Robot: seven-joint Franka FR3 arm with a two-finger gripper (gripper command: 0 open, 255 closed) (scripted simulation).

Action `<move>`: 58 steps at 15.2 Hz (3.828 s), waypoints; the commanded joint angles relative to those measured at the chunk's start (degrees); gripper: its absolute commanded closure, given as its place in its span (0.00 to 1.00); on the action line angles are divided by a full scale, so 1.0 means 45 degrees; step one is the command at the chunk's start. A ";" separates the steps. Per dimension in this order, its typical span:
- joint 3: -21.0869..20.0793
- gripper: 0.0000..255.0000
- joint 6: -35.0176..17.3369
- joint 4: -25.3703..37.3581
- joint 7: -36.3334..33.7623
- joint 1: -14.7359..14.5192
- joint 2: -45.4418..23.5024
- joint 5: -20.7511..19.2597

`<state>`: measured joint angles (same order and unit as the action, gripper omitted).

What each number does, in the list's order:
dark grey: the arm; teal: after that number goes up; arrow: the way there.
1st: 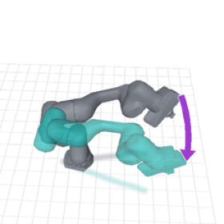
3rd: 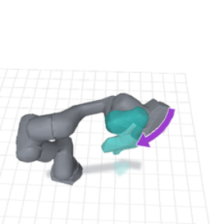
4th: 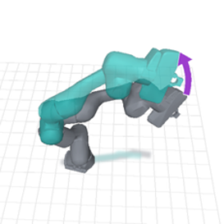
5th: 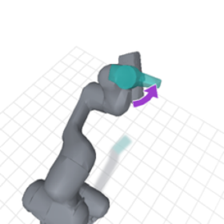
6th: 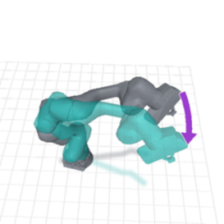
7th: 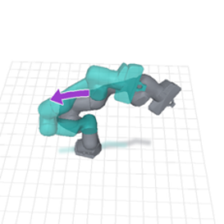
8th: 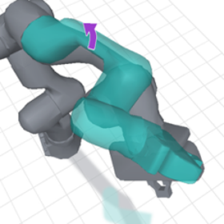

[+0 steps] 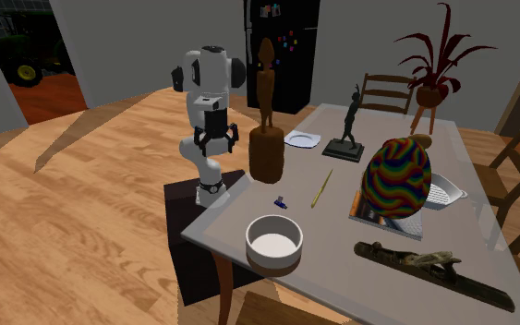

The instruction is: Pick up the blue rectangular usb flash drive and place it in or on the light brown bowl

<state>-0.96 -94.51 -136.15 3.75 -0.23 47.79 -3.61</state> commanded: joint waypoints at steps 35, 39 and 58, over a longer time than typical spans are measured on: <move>-0.5747 0.00 -0.6211 -0.0736 -0.4482 0.0716 -0.6143 0.6882; -0.6127 0.00 -0.5587 -0.0487 -0.5298 0.1546 -0.5829 0.4566; -0.9060 0.00 -0.5152 -0.0399 -0.4104 0.4801 -0.5007 0.6616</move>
<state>-41.35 -118.60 -138.29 -15.59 20.46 24.83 30.26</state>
